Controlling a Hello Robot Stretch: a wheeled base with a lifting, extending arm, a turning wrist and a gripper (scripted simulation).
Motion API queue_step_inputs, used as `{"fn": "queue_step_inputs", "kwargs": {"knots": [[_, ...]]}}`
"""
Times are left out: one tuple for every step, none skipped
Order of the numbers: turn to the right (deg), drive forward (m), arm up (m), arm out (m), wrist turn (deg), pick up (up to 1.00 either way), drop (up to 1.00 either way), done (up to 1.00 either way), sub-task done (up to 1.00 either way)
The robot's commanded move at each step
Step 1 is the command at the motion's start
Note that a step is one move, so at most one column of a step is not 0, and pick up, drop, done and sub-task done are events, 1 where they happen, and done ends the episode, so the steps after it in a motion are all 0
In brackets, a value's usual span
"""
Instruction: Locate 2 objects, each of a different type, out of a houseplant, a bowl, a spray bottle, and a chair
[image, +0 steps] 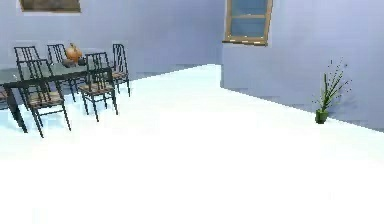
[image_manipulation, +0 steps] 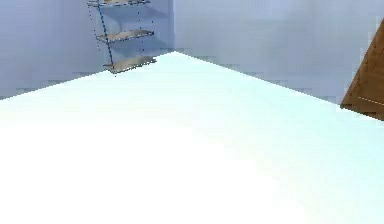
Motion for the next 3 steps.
{"fn": "queue_step_inputs", "kwargs": {"knots": [[-42.0, 0.0, 0.0, 0.0, 0.0, 0.0, 0.0, 0.0, 0.0], [0.0, 1.0, 0.0, 0.0, 0.0, 0.0, 0.0, 0.0, 0.0], [-3.0, 0.0, 0.0, 0.0, 0.0, 0.0, 0.0, 0.0, 0.0]]}}
